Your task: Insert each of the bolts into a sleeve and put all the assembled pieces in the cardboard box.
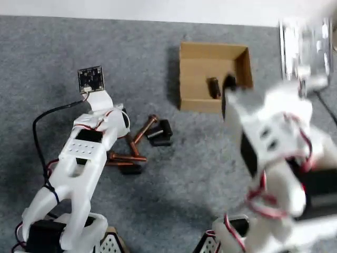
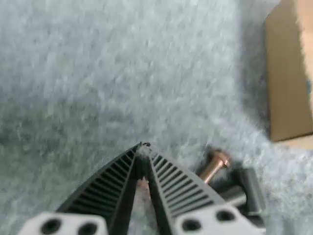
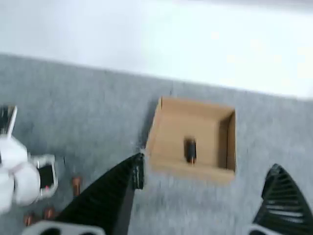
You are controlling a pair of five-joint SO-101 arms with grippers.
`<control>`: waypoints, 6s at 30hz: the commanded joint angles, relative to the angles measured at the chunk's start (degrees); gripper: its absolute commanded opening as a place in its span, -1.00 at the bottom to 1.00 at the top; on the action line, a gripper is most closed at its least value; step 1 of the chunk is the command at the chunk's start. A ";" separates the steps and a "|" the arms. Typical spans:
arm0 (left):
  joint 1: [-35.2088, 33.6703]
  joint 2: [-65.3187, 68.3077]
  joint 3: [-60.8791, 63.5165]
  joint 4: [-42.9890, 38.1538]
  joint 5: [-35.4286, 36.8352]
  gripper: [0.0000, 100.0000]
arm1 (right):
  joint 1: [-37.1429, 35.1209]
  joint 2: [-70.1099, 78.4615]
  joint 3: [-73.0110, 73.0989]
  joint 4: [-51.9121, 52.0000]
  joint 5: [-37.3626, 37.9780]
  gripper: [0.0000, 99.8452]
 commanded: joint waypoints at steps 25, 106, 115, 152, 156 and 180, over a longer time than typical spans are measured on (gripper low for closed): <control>0.66 -27.47 2.07 15.12 0.09 -0.98 | -13.49 -17.19 79.69 -39.87 11.16 -0.29; -2.33 -27.47 5.67 7.03 0.18 -0.98 | -17.71 47.52 52.18 -56.75 -12.75 -0.29; -2.33 -27.47 5.67 7.03 0.18 -0.98 | -17.54 47.69 52.26 -54.81 -12.84 -0.29; -2.33 -27.47 5.67 6.95 0.18 -0.98 | -23.69 48.31 52.62 -64.57 -7.65 -0.99; -2.33 -27.47 5.67 6.95 0.18 -0.98 | -23.69 48.22 52.62 -64.48 -7.65 -0.99; 1.10 -27.47 -3.47 17.49 2.55 -0.99 | -8.48 -11.82 75.38 -53.58 -3.16 -0.99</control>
